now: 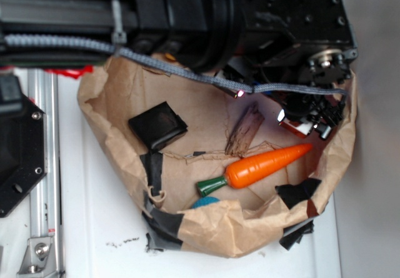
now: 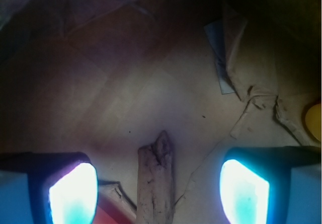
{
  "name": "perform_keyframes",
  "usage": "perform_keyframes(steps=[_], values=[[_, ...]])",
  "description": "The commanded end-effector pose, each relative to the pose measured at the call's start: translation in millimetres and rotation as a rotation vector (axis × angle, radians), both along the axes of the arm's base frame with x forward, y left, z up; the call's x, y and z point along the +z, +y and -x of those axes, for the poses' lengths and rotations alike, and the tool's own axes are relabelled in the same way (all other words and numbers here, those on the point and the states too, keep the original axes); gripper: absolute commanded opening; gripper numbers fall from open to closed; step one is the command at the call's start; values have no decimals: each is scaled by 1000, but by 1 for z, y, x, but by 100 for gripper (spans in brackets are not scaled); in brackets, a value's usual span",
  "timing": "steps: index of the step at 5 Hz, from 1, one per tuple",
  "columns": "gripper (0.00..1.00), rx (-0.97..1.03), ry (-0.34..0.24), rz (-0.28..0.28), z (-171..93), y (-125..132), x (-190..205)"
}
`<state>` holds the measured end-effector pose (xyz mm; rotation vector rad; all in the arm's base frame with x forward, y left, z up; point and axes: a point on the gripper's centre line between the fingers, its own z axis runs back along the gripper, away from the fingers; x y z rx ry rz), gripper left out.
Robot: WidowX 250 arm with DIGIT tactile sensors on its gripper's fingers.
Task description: Grab the wood chip.
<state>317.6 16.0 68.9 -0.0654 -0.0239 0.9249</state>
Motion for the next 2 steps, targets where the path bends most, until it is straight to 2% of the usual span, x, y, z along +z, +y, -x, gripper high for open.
perform_keyframes(steps=[1, 2], values=[[100, -65, -88, -30, 29, -22, -31], [0, -33, -58, -9, 34, -29, -35]])
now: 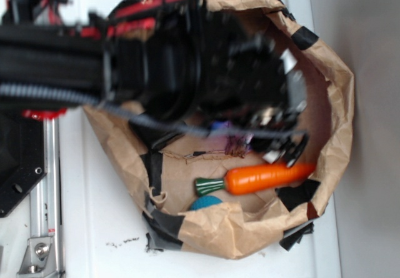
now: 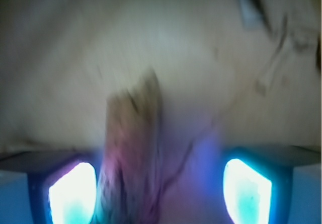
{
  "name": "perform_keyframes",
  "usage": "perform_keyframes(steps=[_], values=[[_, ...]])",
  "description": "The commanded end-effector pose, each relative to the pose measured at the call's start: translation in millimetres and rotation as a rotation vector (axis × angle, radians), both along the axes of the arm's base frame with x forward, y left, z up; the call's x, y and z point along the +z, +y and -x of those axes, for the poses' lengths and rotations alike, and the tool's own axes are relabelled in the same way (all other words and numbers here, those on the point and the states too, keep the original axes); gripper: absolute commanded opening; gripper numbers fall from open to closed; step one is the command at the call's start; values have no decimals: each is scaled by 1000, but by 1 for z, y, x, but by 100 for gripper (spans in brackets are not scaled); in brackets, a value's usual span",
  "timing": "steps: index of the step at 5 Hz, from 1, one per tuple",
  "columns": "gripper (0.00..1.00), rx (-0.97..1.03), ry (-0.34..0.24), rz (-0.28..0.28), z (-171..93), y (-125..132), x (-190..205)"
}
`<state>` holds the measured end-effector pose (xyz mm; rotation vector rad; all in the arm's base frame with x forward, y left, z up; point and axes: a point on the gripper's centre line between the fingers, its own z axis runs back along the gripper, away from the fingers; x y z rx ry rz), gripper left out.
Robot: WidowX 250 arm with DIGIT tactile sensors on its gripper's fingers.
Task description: Grab the wood chip.
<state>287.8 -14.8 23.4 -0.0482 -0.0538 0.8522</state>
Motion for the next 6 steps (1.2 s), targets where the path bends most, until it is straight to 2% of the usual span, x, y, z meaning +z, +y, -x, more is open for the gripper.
perform_keyframes(steps=[1, 2, 3, 4, 5, 6], values=[[0, 51, -30, 19, 4, 5, 10], [0, -17, -81, -5, -1, 15, 32], [0, -154, -162, -63, -3, 36, 82], [0, -240, -187, -43, 4, 50, 125], [0, -316, -64, 25, 15, 54, 155], [0, -376, 101, 31, 15, 40, 147]])
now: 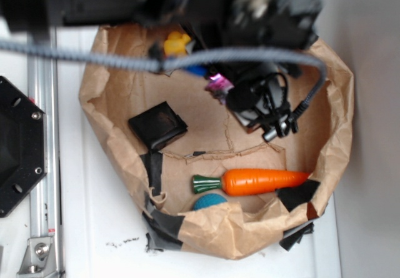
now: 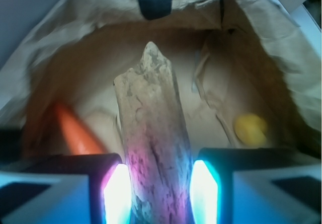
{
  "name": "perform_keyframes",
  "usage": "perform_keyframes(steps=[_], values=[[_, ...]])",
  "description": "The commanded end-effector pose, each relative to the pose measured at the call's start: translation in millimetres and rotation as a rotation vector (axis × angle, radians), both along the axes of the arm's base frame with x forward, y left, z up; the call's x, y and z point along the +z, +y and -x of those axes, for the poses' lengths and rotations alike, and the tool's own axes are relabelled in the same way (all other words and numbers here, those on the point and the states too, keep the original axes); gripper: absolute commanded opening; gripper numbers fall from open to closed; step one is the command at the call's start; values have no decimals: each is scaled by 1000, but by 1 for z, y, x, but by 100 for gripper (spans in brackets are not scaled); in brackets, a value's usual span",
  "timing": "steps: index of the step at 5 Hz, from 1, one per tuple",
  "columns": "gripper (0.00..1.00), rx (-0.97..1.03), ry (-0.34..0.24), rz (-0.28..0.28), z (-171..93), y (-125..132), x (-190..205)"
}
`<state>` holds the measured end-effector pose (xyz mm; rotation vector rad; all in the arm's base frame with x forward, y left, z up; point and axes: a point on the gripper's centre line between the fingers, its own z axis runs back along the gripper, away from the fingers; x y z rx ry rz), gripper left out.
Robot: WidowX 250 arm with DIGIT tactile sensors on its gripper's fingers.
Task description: Grab the wood chip.
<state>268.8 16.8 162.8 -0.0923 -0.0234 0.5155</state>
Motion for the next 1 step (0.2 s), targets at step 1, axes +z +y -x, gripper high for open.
perform_keyframes(steps=[1], values=[[0, -50, 76, -78, 1, 1, 4]])
